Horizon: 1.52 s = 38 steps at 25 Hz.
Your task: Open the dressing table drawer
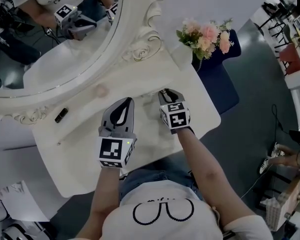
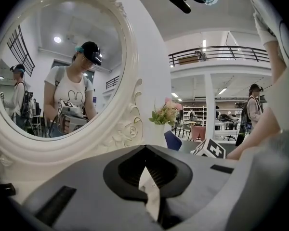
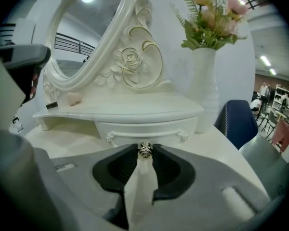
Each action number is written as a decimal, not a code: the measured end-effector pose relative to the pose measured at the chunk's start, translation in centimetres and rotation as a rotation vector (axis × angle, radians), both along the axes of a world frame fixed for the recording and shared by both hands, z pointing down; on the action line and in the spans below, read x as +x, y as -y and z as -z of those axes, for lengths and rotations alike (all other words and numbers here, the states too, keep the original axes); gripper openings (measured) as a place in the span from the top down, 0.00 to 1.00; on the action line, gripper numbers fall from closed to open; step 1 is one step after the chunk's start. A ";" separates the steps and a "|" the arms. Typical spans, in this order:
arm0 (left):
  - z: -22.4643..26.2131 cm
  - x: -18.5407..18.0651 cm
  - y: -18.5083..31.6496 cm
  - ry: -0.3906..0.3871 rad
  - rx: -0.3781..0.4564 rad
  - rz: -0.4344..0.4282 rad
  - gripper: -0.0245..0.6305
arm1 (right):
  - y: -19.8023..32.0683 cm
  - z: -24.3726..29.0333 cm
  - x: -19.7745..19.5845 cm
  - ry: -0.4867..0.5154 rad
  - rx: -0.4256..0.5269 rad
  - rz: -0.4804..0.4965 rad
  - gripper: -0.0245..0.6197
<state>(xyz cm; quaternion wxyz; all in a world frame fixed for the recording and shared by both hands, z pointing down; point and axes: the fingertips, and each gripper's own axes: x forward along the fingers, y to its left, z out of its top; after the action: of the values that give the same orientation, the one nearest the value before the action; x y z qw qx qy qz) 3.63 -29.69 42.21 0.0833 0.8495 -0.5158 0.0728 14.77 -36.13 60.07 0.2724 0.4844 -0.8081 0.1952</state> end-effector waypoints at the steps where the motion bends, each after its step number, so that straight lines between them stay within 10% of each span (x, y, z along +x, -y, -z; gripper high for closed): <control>1: 0.0 0.0 0.0 -0.003 0.000 0.000 0.96 | -0.4 0.0 0.1 -0.001 -0.005 0.002 0.82; 27: -0.3 0.0 -3.0 -0.023 -0.015 0.042 0.96 | -6.9 -0.1 3.0 0.030 -0.041 -0.003 0.82; 38: 2.4 -0.5 -3.5 -0.009 0.046 0.044 0.96 | -8.0 3.8 3.2 0.061 -0.009 0.003 0.42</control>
<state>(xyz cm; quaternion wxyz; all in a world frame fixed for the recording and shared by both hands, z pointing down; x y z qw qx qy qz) 3.17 -26.17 39.77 0.0678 0.8399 -0.5356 0.0550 18.01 -28.16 56.31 0.2501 0.4760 -0.8157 0.2132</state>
